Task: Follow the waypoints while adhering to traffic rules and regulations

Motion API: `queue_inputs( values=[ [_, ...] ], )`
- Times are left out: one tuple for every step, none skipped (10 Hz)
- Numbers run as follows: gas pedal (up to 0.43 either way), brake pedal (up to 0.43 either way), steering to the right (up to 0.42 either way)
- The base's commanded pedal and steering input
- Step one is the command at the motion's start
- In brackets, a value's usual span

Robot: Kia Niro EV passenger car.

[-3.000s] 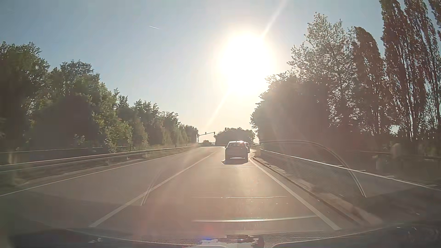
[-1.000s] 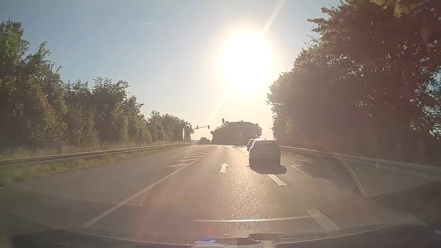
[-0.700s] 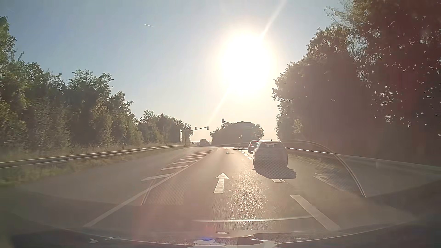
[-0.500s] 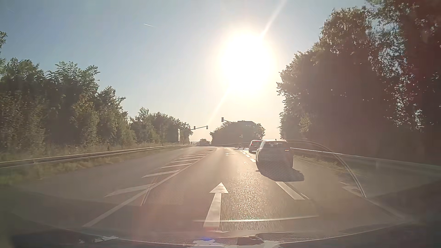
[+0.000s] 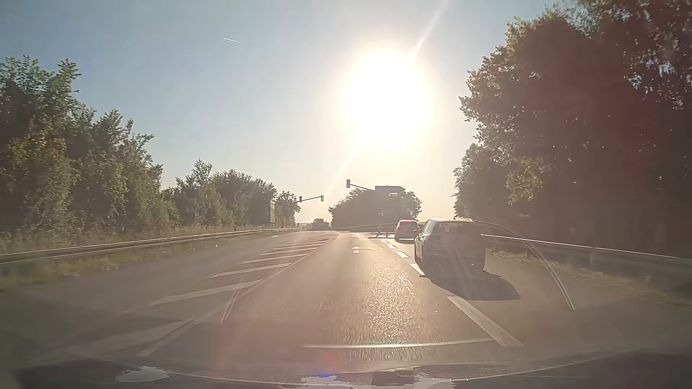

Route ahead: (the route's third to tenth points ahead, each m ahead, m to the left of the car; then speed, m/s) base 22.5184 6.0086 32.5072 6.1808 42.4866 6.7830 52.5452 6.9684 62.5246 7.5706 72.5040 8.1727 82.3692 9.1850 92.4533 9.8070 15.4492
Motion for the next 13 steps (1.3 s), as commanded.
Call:
queue_inputs(
  values=[
    [0.157,0.0,0.0],
    [0.157,0.0,-0.001],
    [0.157,0.0,-0.001],
    [0.157,0.0,-0.002],
    [0.157,0.0,-0.002],
    [0.157,0.0,-0.002],
    [0.157,0.0,-0.003],
    [0.157,0.0,-0.003],
    [0.157,0.0,-0.003],
    [0.157,0.0,-0.004],
    [0.157,0.0,-0.005],
    [0.157,0.0,-0.005],
    [0.157,0.0,-0.006]
  ],
)
